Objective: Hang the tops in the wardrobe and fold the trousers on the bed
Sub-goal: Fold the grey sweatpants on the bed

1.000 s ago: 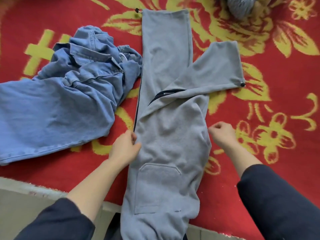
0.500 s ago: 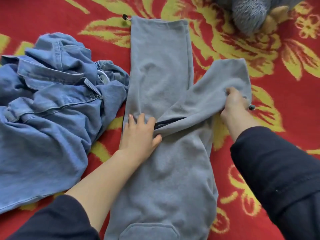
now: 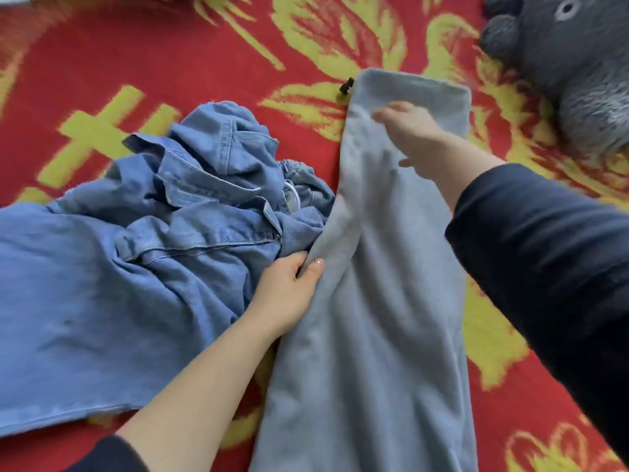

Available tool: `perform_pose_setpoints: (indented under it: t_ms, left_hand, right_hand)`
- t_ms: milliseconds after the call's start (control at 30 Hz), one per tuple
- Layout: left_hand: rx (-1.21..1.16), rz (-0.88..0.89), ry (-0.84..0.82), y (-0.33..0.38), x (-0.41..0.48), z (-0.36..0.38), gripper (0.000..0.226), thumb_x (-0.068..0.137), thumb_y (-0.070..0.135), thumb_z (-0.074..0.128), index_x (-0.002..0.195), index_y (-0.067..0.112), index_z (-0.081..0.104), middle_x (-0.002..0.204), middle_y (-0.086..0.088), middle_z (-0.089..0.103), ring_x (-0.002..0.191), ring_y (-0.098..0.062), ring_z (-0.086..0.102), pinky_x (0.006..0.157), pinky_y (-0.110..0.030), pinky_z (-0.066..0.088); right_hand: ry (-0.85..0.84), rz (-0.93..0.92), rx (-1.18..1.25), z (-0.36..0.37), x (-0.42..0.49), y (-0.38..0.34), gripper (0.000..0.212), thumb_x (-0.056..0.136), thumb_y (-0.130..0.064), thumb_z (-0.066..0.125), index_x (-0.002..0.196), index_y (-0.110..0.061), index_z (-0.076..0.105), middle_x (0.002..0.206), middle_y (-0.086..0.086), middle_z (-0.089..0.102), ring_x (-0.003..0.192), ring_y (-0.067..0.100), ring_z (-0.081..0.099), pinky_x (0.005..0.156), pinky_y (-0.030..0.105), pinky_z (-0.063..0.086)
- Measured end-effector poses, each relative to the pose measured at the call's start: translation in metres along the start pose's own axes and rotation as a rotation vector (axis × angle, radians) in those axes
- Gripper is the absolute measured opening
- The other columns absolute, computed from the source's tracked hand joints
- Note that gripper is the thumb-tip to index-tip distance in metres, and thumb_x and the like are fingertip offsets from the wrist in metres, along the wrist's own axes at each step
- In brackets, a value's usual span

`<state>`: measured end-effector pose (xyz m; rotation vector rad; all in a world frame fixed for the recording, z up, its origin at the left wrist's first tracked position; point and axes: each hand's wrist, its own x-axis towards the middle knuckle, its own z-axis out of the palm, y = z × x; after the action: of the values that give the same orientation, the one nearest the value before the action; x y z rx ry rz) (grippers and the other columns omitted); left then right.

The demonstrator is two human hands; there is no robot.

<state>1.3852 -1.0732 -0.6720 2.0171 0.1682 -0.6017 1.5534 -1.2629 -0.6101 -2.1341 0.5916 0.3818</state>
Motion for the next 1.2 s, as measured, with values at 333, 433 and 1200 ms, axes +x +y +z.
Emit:
perform_pose_setpoints:
  t_ms: [333, 433, 1200]
  left_hand:
    - [-0.045, -0.188, 0.018, 0.006, 0.010, 0.002, 0.046, 0.096, 0.043, 0.045, 0.066, 0.011, 0.055, 0.082, -0.010, 0.067, 0.089, -0.028, 0.060, 0.075, -0.031, 0.042]
    - [-0.176, -0.184, -0.060, -0.002, 0.007, -0.004, 0.041, 0.088, 0.050, 0.050, 0.087, 0.014, 0.069, 0.086, -0.002, 0.071, 0.090, -0.021, 0.064, 0.088, -0.039, 0.051]
    - [-0.120, -0.303, -0.200, -0.139, -0.246, 0.019, 0.026, 0.084, 0.032, 0.070, 0.106, 0.020, 0.068, 0.097, 0.008, 0.072, 0.089, -0.005, 0.066, 0.078, -0.025, 0.053]
  right_hand:
    - [-0.047, -0.128, -0.740, 0.017, -0.051, 0.125, 0.058, 0.100, -0.055, 0.022, 0.152, -0.041, 0.003, 0.162, -0.002, -0.008, 0.149, 0.022, -0.010, 0.119, 0.047, -0.002]
    - [0.004, 0.073, -0.774, -0.005, -0.084, 0.166, 0.064, 0.097, -0.061, 0.019, 0.152, -0.041, -0.006, 0.161, -0.002, -0.015, 0.148, 0.023, -0.014, 0.119, 0.051, -0.004]
    - [0.383, 0.519, 0.135, 0.112, -0.445, 0.297, 0.032, 0.078, -0.045, 0.074, 0.085, -0.019, 0.057, 0.083, -0.006, 0.063, 0.083, 0.021, 0.061, 0.068, 0.037, 0.045]
